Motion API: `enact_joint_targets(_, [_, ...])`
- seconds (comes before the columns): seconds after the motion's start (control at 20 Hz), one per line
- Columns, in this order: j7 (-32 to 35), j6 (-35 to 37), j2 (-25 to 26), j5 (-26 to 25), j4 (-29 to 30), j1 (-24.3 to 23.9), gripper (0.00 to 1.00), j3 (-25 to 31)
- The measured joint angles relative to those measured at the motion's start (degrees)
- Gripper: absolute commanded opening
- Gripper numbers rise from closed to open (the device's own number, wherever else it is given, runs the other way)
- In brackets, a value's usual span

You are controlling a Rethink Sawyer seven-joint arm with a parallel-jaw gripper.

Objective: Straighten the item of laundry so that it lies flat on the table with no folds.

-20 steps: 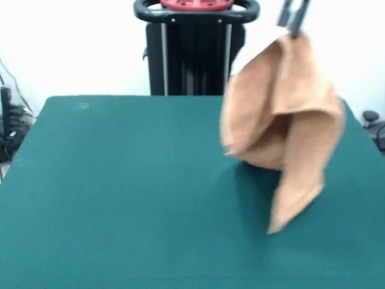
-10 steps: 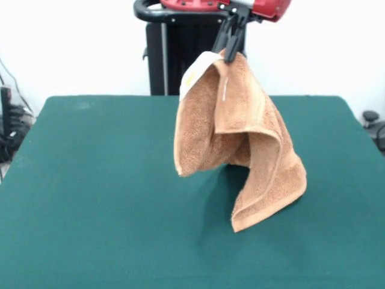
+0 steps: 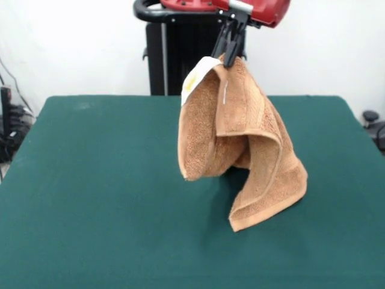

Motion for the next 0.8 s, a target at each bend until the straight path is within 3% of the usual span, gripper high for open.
enact_joint_targets(0.4, [0.00,0.01,1.79,-2.87,-1.21,4.04,0.00,-4.24])
enact_joint_targets(0.8, [0.00,4.98,0.72,-5.28,-1.22,3.53,0.00,-5.77])
